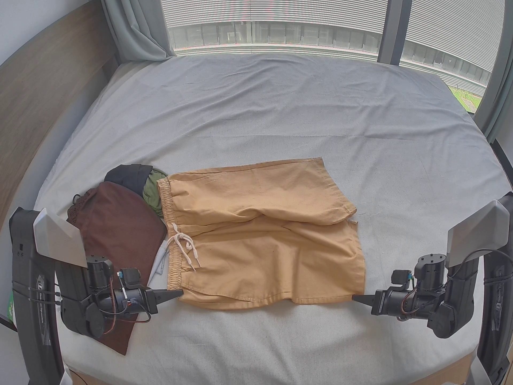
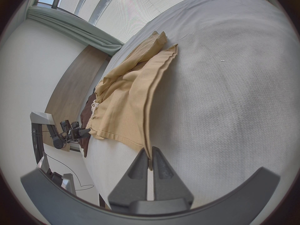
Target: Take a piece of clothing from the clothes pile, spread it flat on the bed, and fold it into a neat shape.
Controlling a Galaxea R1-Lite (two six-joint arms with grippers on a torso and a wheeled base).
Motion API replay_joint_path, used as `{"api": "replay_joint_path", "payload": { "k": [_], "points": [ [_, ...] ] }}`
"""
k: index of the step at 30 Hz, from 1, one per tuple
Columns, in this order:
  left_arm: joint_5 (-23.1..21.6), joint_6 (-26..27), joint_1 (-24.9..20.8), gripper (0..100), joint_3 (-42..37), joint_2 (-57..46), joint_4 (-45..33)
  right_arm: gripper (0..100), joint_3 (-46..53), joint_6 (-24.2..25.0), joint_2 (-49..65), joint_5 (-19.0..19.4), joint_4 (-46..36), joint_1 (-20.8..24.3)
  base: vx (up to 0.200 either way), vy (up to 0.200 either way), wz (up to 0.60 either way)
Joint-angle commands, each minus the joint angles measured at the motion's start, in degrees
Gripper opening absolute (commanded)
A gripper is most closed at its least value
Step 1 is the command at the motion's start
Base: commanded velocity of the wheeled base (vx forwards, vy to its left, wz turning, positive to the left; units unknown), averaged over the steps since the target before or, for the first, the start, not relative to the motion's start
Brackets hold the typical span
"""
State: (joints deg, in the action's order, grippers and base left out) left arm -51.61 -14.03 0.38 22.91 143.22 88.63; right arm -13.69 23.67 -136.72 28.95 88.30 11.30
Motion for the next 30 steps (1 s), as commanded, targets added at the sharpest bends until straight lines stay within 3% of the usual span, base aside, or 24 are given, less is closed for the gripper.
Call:
{"api": "replay_joint_path", "payload": {
  "k": [1,12,20,30],
  "points": [
    [-0.42,0.06,1.47,0,-3.04,-3.82,0.06,0,2.09,-1.09,1.01,0.05,-0.05,-0.75,0.0,0.0,0.0],
    [-0.42,0.94,2.26,0,-8.32,-4.26,0.06,0,5.87,-3.72,1.1,0.14,-0.32,-2.07,0.0,0.0,0.0],
    [-0.24,2.87,2.35,0,-11.74,-3.91,0.06,0,9.73,-10.84,0.4,0.23,-0.41,-3.65,0.0,0.0,0.0],
    [-0.42,7.09,4.28,0,-14.2,-3.56,-0.03,0,11.67,-11.28,0.4,0.23,-0.14,-3.57,0.0,0.0,0.0]
  ]
}}
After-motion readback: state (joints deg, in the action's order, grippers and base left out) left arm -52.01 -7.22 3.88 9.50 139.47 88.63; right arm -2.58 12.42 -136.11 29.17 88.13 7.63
